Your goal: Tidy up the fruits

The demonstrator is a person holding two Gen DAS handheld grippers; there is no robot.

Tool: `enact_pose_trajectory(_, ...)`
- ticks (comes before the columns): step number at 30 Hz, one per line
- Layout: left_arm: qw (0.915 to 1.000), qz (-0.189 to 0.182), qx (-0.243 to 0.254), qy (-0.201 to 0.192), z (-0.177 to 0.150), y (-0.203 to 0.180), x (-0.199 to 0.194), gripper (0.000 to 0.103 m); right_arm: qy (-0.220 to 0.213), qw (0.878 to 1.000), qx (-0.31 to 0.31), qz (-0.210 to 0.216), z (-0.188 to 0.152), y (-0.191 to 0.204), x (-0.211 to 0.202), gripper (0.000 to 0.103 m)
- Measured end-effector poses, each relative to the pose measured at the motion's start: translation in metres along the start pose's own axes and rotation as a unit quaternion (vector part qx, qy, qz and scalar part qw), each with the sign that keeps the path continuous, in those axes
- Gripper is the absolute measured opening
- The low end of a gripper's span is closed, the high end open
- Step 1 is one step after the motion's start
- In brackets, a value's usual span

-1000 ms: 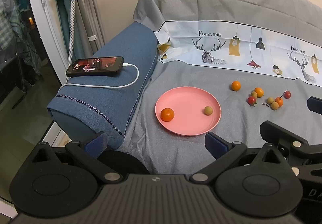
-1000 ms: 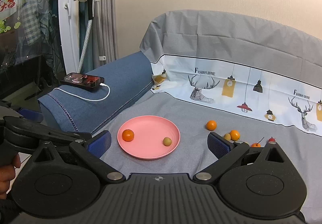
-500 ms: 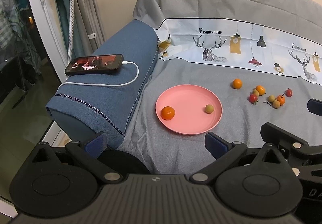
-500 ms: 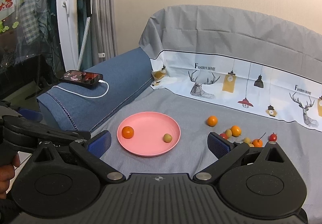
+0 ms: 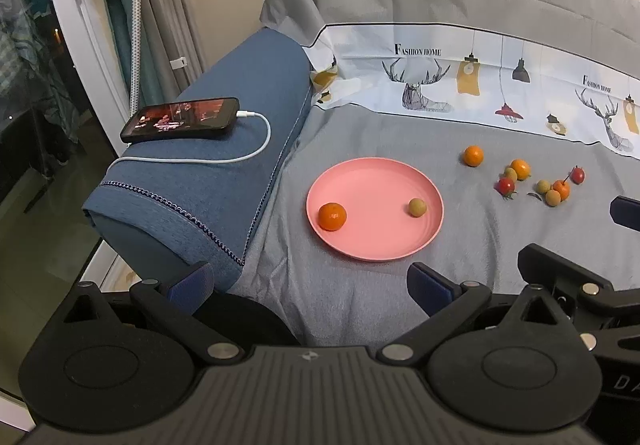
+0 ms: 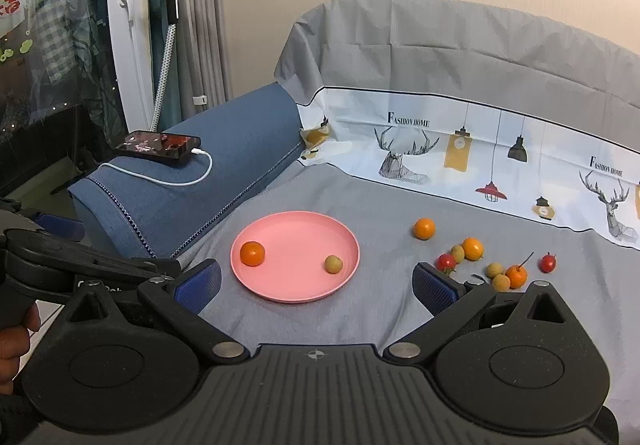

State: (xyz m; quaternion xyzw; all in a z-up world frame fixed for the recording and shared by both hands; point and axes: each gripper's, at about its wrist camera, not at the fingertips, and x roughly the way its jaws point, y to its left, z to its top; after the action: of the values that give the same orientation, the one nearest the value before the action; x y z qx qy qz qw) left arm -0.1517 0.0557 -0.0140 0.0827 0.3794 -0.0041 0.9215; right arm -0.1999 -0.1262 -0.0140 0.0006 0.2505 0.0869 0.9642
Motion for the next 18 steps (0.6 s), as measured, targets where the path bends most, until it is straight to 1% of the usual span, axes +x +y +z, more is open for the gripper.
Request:
enact_pose_trajectory(9,0.9999,0.003,0.003,0.016,0.000,-0.002,0.012,0.103,0.014,1.000,0.008,0.006,-0.002,-0.004,0.012,0.101)
enact_pose_trajectory(18,0.9990,0.003,0.019,0.040,0.001,-0.011,0.029,0.103,0.032,0.999,0.031,0.005,-0.007,-0.016,0.027,0.101)
